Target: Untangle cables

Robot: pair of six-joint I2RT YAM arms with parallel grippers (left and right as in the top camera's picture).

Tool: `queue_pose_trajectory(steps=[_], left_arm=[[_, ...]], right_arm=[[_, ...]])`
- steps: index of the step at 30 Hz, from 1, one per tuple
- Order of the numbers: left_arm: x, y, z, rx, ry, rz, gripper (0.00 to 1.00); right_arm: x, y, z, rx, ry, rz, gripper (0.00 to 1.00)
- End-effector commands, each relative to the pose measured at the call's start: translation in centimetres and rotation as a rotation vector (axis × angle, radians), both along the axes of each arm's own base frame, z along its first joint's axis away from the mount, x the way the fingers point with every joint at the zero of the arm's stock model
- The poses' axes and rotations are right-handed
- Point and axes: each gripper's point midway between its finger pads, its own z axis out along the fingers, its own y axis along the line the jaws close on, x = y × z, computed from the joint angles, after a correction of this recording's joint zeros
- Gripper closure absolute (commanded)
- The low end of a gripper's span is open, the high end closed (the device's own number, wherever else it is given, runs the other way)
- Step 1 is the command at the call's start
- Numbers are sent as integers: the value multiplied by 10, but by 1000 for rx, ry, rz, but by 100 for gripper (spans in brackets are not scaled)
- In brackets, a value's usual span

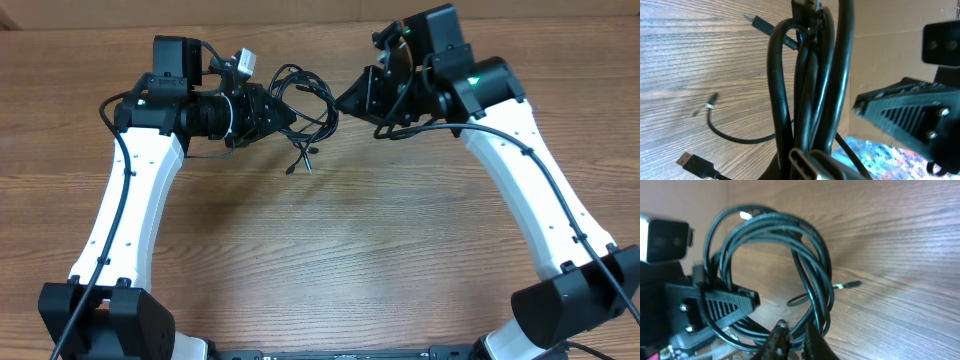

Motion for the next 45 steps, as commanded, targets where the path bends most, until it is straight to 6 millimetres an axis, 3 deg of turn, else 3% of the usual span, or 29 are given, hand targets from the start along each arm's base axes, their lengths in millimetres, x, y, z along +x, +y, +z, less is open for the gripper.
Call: queue_pose_trajectory(steps=[1,9,16,22,26,32,35,36,38,40,41,43,45], left_arm=[[-1,-2,14,-13,-2,23,96],[-1,-2,14,-13,-1,23,96],[-7,-10,23,-77,8,-18,96],[-10,-22,56,-230,-85,-126,96],[-10,-20,67,-288,-92,-143,96],[7,-5,131,-462,-204,-178,96],[17,-1,150,-463,-303,-156,96],[19,-1,149,-458,-311,-149,96],[22,-3,134,-431,-263,-110,96],[32,2,105,-373,-136,16,96],[39,11,80,-318,-3,147,96],[40,28,38,-258,298,401,96],[35,43,13,-255,562,638,96]], right_arm=[[-5,9,-6,0,55,-9,92],[-20,26,-16,-10,106,18,94],[-20,52,-49,-40,162,26,95],[-7,49,-104,-133,244,-8,96],[-3,44,-105,-134,242,-19,96],[-13,25,-123,-278,264,-45,95],[-15,24,-123,-283,269,-41,95],[-14,24,-122,-277,267,-40,94],[-11,35,-94,-181,183,62,82],[-8,36,-58,-124,85,107,63],[-6,31,-33,-91,37,104,51],[-5,11,-5,-69,-5,58,50],[-2,-6,-6,-78,26,18,50]])
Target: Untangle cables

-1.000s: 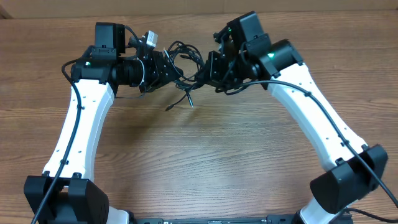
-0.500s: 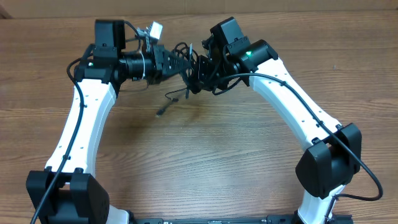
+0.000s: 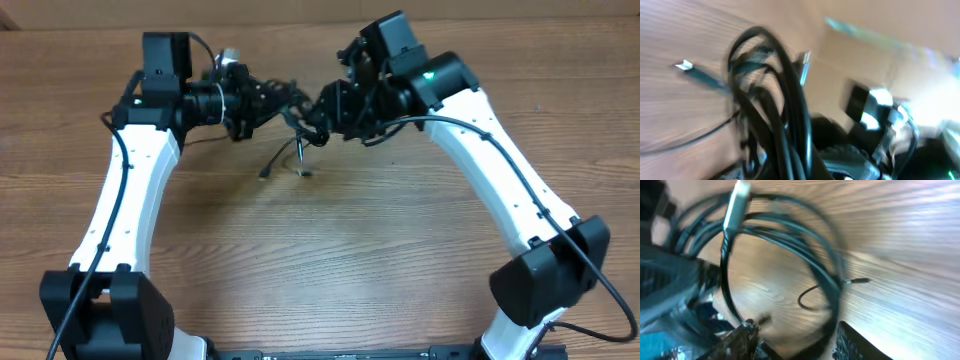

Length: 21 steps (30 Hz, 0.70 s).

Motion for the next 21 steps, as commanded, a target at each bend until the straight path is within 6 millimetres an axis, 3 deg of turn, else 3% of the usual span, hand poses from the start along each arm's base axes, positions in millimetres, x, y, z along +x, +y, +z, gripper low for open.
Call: queue_pose_trajectory(steps=[1,3,8,10,12,15,16,18,19,21], left_arm=[[8,38,-3,37,313,383,96],[8,38,-4,-2,402,442,96],[11,51,-15,65,403,516,96],[-4,75,-43,200,512,645,96],[-28,84,-59,206,732,782,96],[-42,80,-62,109,939,885,88],[-43,67,-55,44,976,829,92],[-45,56,-50,-5,1010,774,90],[-45,56,-51,-9,1021,783,96],[-44,59,-53,-12,1042,826,96]], right_arm=[[6,-34,21,-8,-45,-62,50],[7,-40,11,-21,-13,-77,49],[1,-37,1,-30,8,-63,49],[-4,-28,2,-30,5,-40,49],[-8,-18,3,-24,-6,-16,49],[-12,-3,6,-8,-22,5,48],[-13,4,7,-1,-31,17,48],[-20,17,8,6,-36,41,48],[-24,23,8,8,-37,56,48],[-29,33,4,1,-30,64,48]])
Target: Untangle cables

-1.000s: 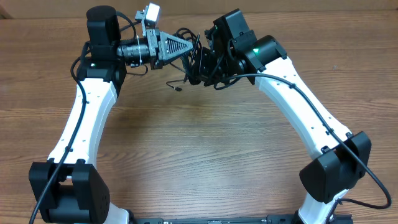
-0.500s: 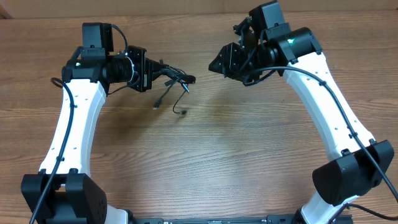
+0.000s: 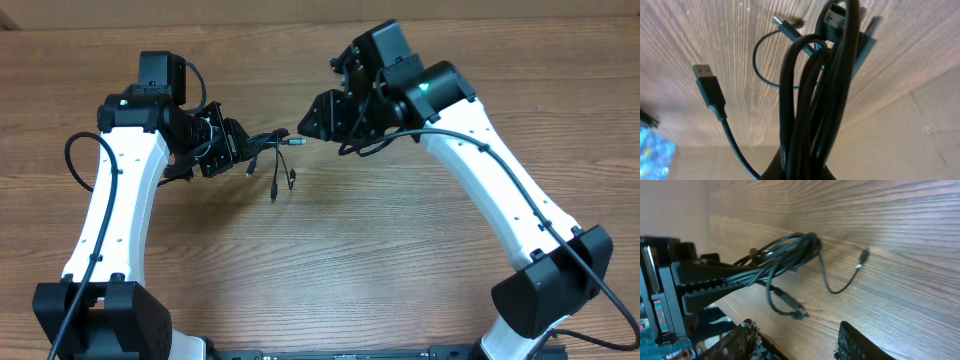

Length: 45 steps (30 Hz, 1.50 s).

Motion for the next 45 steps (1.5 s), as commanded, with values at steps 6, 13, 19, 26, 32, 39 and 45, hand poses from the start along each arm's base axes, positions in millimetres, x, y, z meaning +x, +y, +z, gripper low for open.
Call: queue_pose_trajectory(steps=[6,13,19,26,32,39,45], left_arm=[[9,-8,25,-108,-21,67,96],[8,-10,30,-157,-18,62,96],[8,-10,30,-158,-18,62,96],[9,-14,34,-183,-27,51,96],[10,-15,35,-189,-34,48,96],[16,-13,36,-181,-63,49,96],[15,-18,40,-202,-84,10,96]], right_arm=[[-4,25,-15,-40,8,-35,50],[15,32,-48,-60,16,-105,54],[9,36,-63,-85,36,-93,62],[26,7,-65,17,142,-138,62],[10,37,-67,310,273,-42,62],[-1,59,-34,502,383,30,62],[24,60,-36,512,375,-115,62]])
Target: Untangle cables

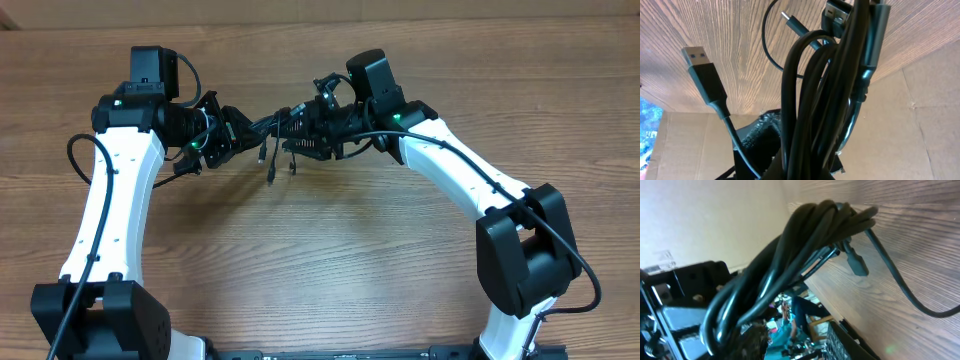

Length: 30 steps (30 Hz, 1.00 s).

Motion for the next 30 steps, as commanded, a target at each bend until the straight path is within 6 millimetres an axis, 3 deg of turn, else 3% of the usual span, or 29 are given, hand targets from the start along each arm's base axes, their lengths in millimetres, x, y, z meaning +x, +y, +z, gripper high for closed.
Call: queue_pose_trajectory(steps=[1,9,13,17,22,26,30], left_arm=[[-2,-8,22,-56,-62,-45,96],[-11,-25,33,-130,-110,-153,96],[-22,-43,32,-119,-140,-250,96],[-25,-51,32,-76,-262,-381,96],[-26,-50,32,-35,-376,-483,96],[-23,-50,34,-17,-452,-530,96],[-10,-45,44,53,-739,-689,96]], right_arm=[[14,4,6,16,23,-92,62],[38,14,24,68,-54,-194,53],[42,15,35,108,-100,-195,41],[40,17,54,175,-178,-142,36],[35,19,74,247,-294,-79,38],[23,18,76,267,-392,20,40],[12,13,65,256,-465,110,41]])
